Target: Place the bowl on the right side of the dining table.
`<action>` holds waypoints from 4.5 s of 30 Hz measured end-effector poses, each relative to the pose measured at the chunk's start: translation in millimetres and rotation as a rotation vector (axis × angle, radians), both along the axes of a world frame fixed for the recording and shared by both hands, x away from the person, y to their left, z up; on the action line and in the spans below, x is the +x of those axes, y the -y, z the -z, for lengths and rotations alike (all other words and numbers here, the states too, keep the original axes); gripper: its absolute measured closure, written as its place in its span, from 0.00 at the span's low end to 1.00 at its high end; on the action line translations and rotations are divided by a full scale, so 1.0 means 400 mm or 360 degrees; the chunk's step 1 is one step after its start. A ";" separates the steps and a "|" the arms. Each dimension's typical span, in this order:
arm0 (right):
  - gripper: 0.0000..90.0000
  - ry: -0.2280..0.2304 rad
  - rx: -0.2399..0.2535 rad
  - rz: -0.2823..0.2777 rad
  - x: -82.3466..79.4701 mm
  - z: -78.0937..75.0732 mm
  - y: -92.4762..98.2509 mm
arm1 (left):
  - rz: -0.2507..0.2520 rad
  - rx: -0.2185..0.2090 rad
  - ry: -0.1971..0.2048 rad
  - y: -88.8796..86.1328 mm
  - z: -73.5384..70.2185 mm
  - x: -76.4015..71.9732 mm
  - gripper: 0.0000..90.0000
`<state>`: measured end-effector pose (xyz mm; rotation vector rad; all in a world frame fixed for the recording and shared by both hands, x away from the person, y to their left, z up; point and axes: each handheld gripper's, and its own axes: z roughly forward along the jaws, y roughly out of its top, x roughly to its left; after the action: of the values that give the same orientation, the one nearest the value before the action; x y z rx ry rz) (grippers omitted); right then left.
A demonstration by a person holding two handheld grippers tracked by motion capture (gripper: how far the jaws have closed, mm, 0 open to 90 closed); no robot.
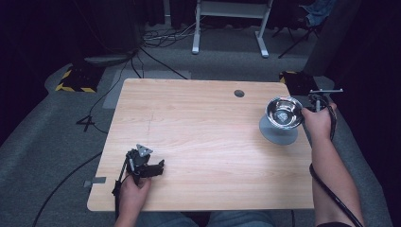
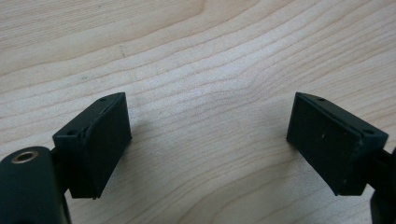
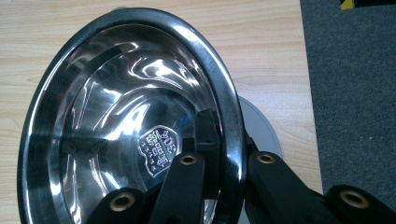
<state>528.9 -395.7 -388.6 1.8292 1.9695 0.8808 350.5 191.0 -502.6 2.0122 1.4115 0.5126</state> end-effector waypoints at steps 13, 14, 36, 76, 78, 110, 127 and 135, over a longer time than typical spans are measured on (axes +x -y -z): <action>0.97 -0.0073 0.0041 0.0056 0.016 0.065 0.010 | 0.0000 0.0000 0.0000 0.000 0.000 0.000 0.15; 0.97 -0.0077 0.0044 0.0059 0.016 0.071 0.012 | -0.0003 0.0001 0.0003 0.000 0.000 0.000 0.15; 0.97 -0.0183 0.0062 0.0109 0.027 0.138 0.023 | 0.0000 0.0000 -0.0001 0.000 0.000 0.000 0.15; 0.75 -0.0164 0.0009 0.0159 0.025 0.168 0.060 | 0.0000 0.0000 0.0000 0.000 0.000 0.000 0.15; 0.72 -0.0149 -0.0001 0.0162 0.023 0.163 0.065 | -0.0003 0.0002 0.0003 0.000 0.000 0.000 0.15; 0.61 0.0241 -0.0077 -0.0095 -0.052 -0.036 0.010 | -0.0002 -0.0005 0.0001 0.000 0.001 -0.002 0.15; 0.60 0.0383 -0.0047 -0.0441 -0.136 -0.133 -0.134 | 0.0015 0.0002 0.0002 -0.003 0.001 -0.007 0.15; 0.60 0.0403 -0.0037 -0.0589 -0.188 -0.153 -0.191 | 0.0014 0.0001 0.0004 -0.003 0.001 -0.007 0.15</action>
<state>453.7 -319.5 -327.4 1.2825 2.1695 1.1271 347.6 192.2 -503.0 2.0171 1.4005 0.5114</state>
